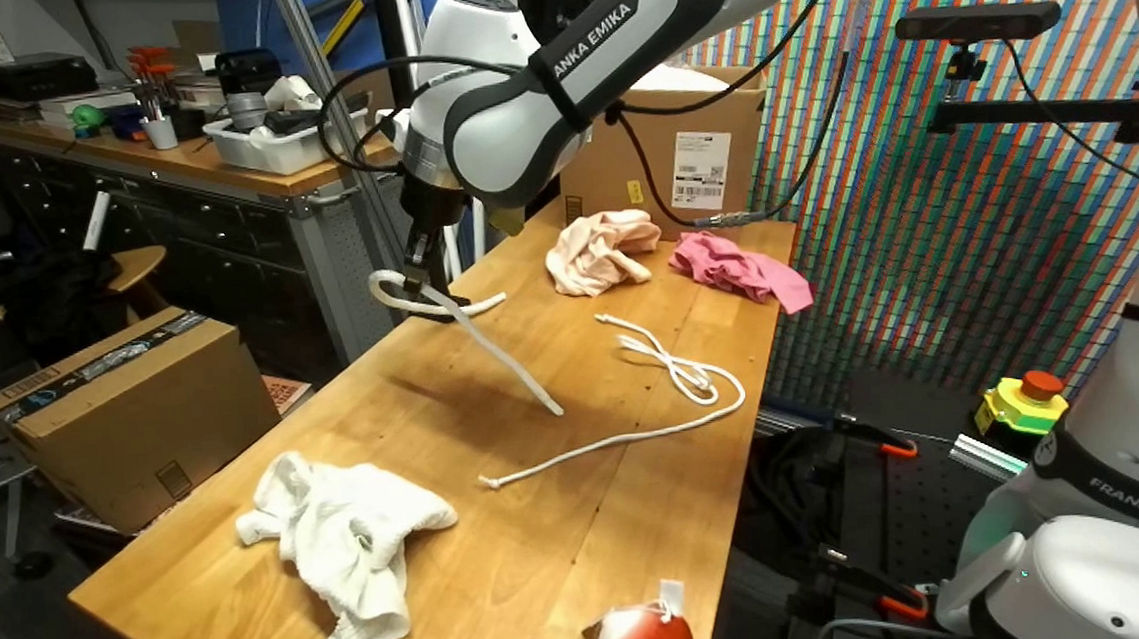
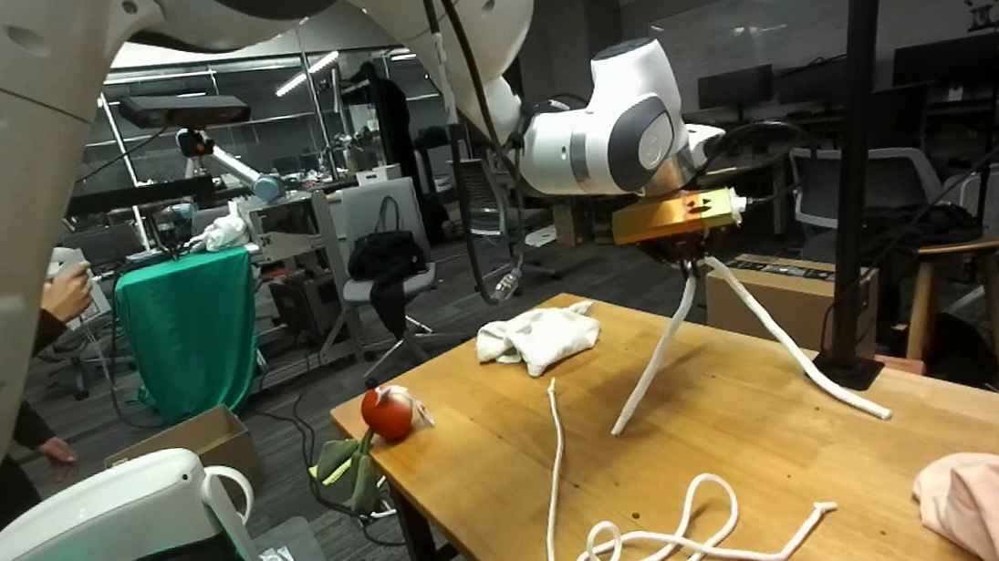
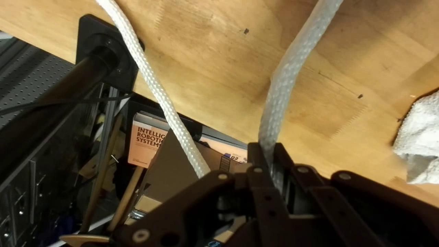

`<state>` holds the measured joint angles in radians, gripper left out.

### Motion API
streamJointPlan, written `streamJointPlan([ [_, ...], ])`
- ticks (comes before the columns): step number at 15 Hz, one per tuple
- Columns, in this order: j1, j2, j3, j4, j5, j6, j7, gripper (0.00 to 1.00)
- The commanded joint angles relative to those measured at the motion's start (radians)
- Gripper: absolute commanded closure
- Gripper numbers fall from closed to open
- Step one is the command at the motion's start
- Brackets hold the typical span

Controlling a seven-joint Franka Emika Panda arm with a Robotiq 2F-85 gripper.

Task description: Separate the things on the table

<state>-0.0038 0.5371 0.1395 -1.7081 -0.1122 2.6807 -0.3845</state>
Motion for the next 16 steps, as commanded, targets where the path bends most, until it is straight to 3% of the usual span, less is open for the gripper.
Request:
streamJointPlan([
  [1, 0.014, -0.01, -0.032, -0.049, -0.042, 0.013, -0.001, 0.93],
  [5, 0.037, 0.052, -0.099, -0.033, -0.124, 0.037, 0.034, 0.93],
  [9, 0.088, 0.115, -0.199, -0.009, -0.242, 0.138, 0.114, 0.93],
  [13, 0.178, 0.186, -0.327, 0.037, -0.321, 0.267, 0.264, 0.93],
  [16, 0.24, 0.24, -0.401, 0.077, -0.309, 0.313, 0.355, 0.93],
])
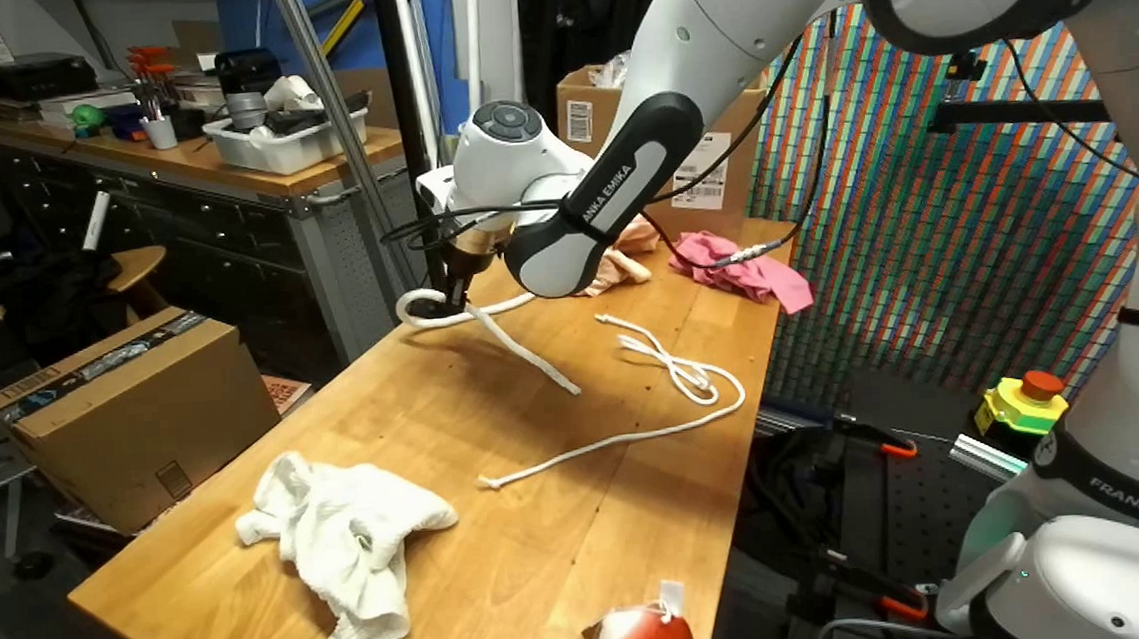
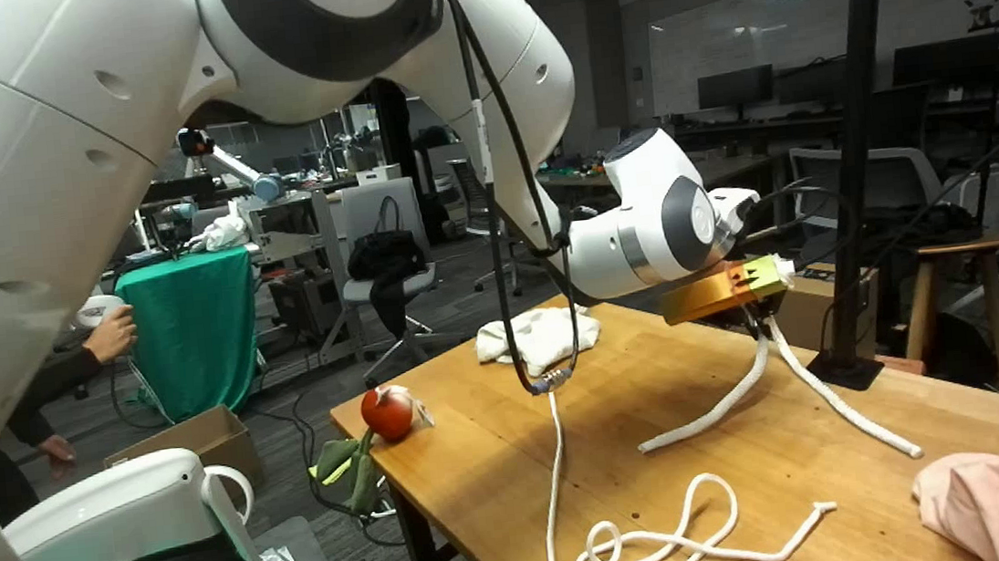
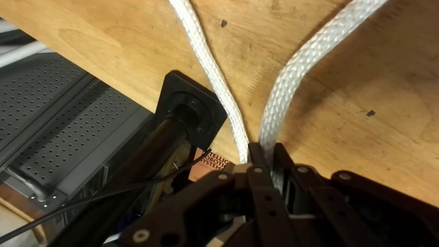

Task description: Separate the things on the table

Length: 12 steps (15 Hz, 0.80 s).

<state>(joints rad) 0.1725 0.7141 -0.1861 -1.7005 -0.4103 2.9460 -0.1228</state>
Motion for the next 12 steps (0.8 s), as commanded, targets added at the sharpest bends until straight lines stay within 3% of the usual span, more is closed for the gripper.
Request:
streamJointPlan([
  [1, 0.08, 0.077, -0.092, 0.084, -0.003, 0.045, 0.113, 0.93],
  [4, 0.1, 0.102, -0.112, 0.107, 0.006, 0.014, 0.139, 0.91],
  [5, 0.102, 0.106, -0.113, 0.112, 0.008, 0.006, 0.142, 0.64],
  [6, 0.1, 0.108, -0.112, 0.114, 0.009, -0.002, 0.142, 0.64],
  [12, 0.074, 0.082, -0.084, 0.101, 0.004, -0.089, 0.112, 0.19],
])
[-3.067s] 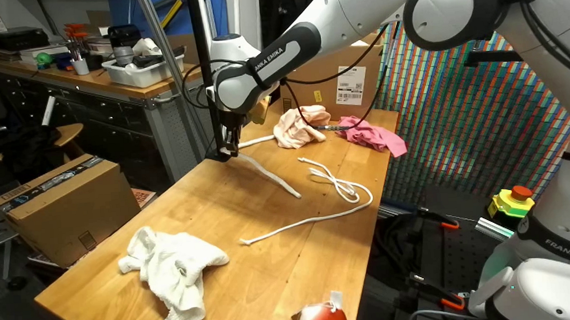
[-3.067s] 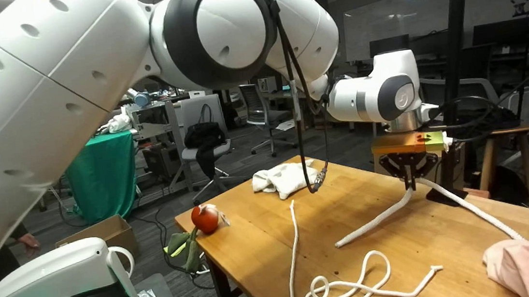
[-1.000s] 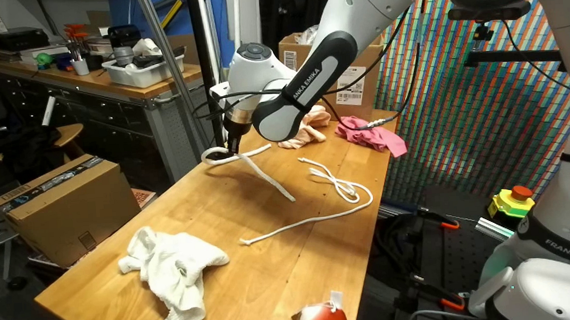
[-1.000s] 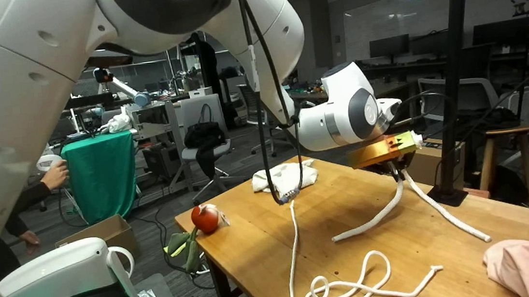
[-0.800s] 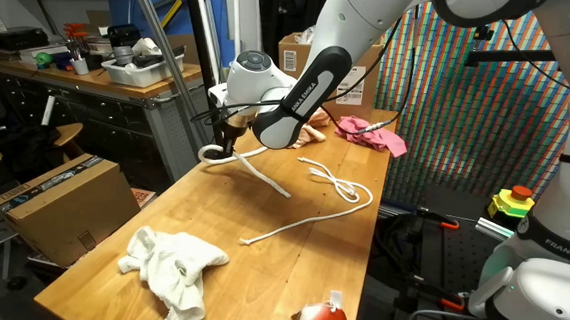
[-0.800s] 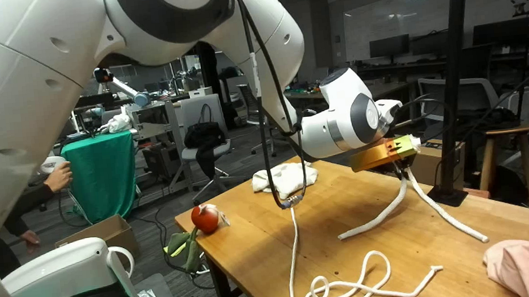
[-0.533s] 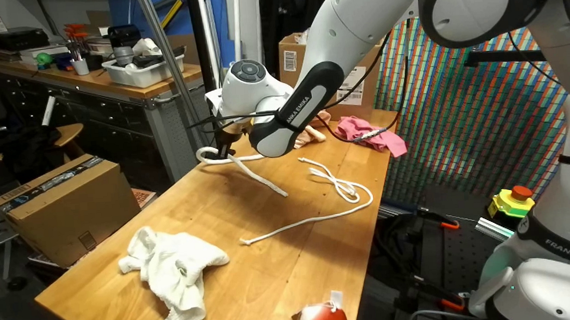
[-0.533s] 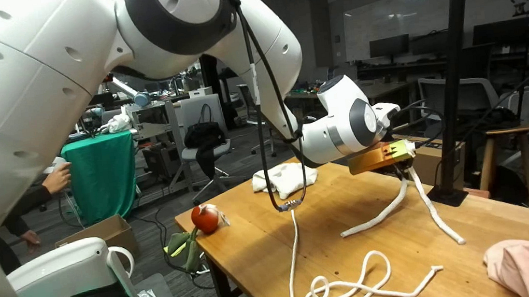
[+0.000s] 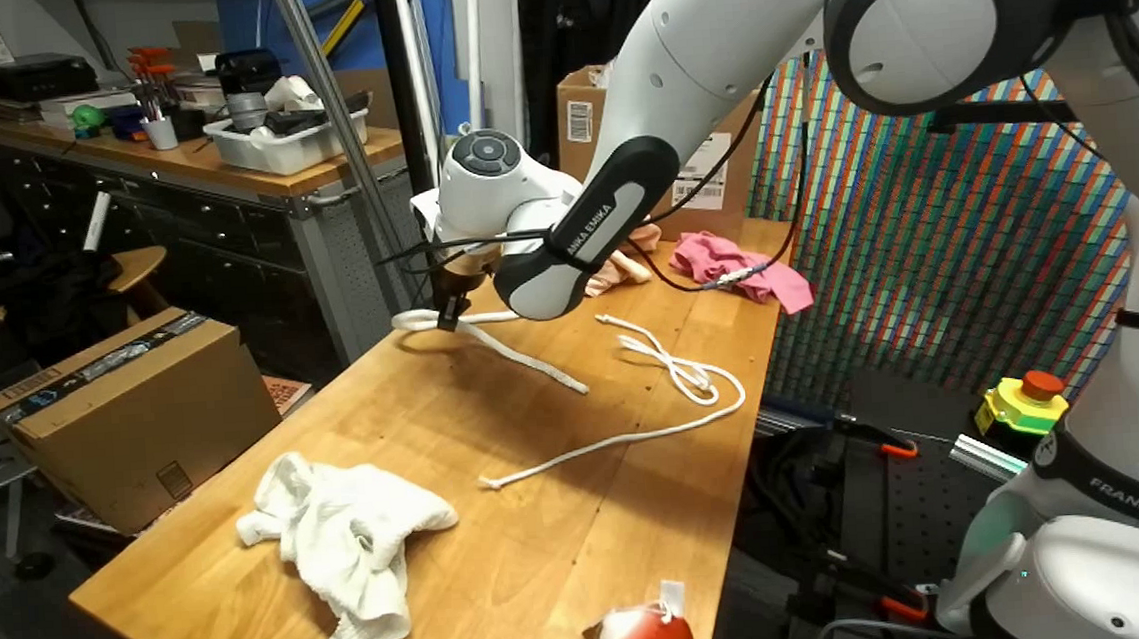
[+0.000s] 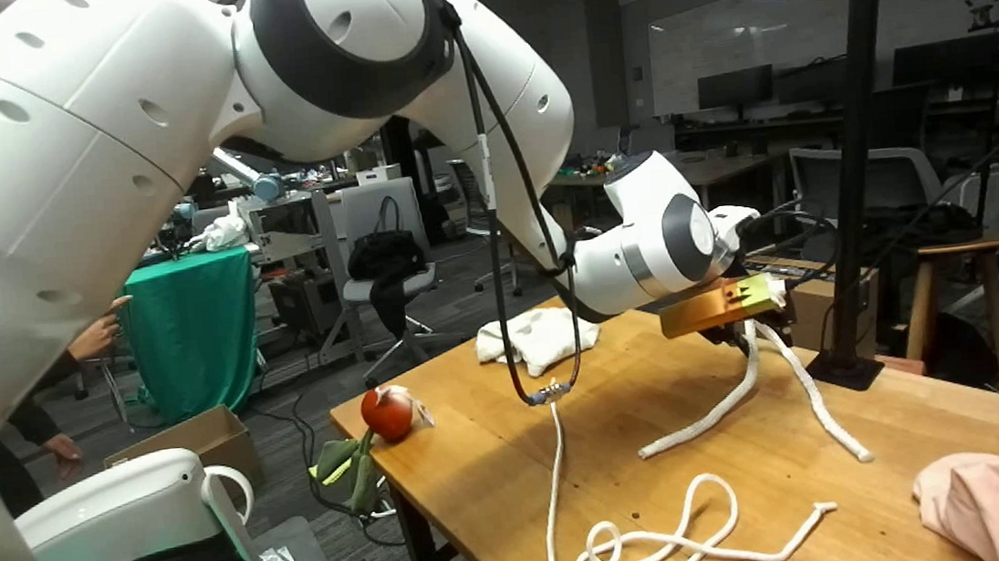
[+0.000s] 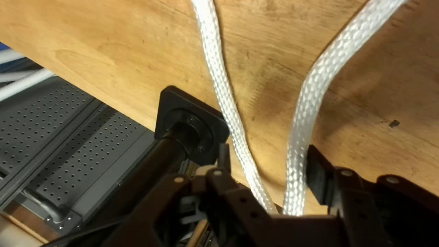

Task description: Separate the things on the table

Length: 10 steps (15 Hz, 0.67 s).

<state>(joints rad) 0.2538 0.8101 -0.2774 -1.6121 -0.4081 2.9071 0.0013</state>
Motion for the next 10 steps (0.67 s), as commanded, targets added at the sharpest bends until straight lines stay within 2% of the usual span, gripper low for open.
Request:
streamJointPlan([
  [1, -0.014, -0.028, 0.017, 0.004, 0.002, -0.07, -0.02, 0.12],
  [2, -0.019, -0.038, 0.025, -0.001, 0.002, -0.085, -0.027, 0.03],
  [3, -0.029, -0.054, 0.039, -0.011, 0.004, -0.096, -0.037, 0.0],
  [8, -0.036, -0.145, 0.079, -0.05, 0.001, -0.166, -0.039, 0.0],
  [10, -0.051, -0.221, 0.129, -0.09, 0.024, -0.288, -0.076, 0.0],
])
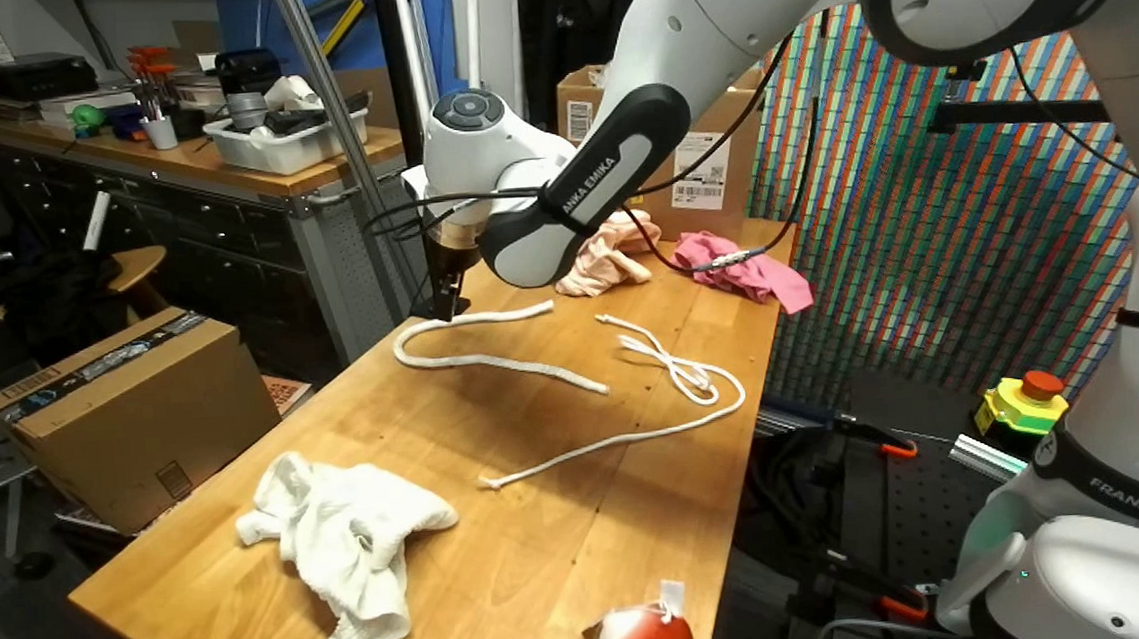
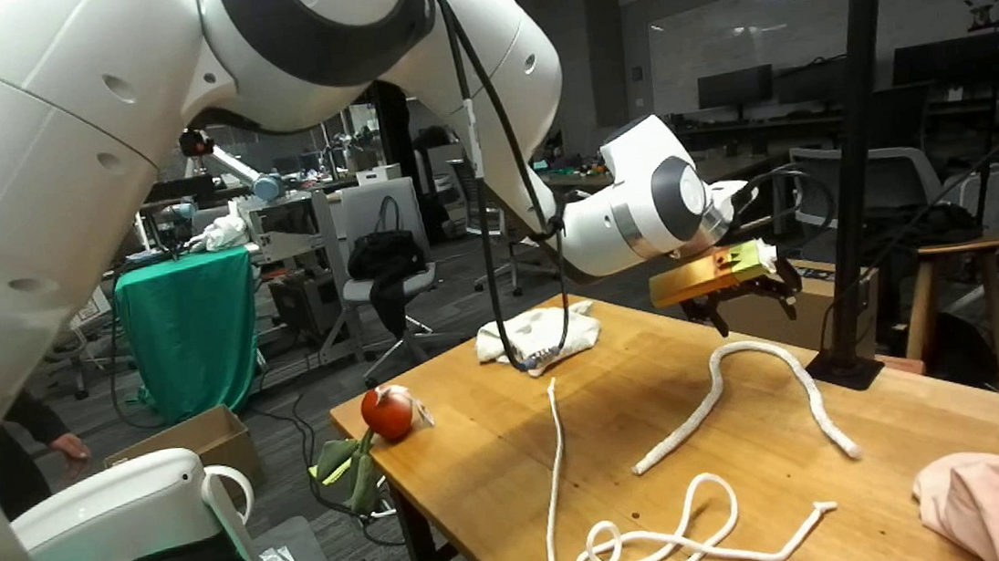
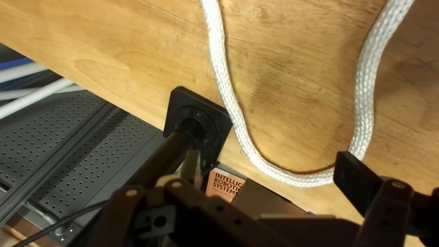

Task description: Separate the things on the table

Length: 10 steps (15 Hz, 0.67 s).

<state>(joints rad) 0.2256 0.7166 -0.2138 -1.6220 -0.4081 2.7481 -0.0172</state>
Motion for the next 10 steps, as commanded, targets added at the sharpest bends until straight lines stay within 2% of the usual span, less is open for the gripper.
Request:
streamJointPlan([
  [1, -0.033, -0.17, 0.093, -0.103, 0.033, -0.215, -0.088, 0.0],
  [2, -0.041, -0.211, 0.116, -0.121, 0.041, -0.308, -0.111, 0.0],
  [5, -0.019, -0.318, 0.113, -0.174, 0.077, -0.566, -0.145, 0.0],
  [6, -0.052, -0.355, 0.155, -0.189, 0.066, -0.658, -0.145, 0.0],
  [10, -0.096, -0.467, 0.204, -0.245, 0.121, -0.975, -0.196, 0.0],
])
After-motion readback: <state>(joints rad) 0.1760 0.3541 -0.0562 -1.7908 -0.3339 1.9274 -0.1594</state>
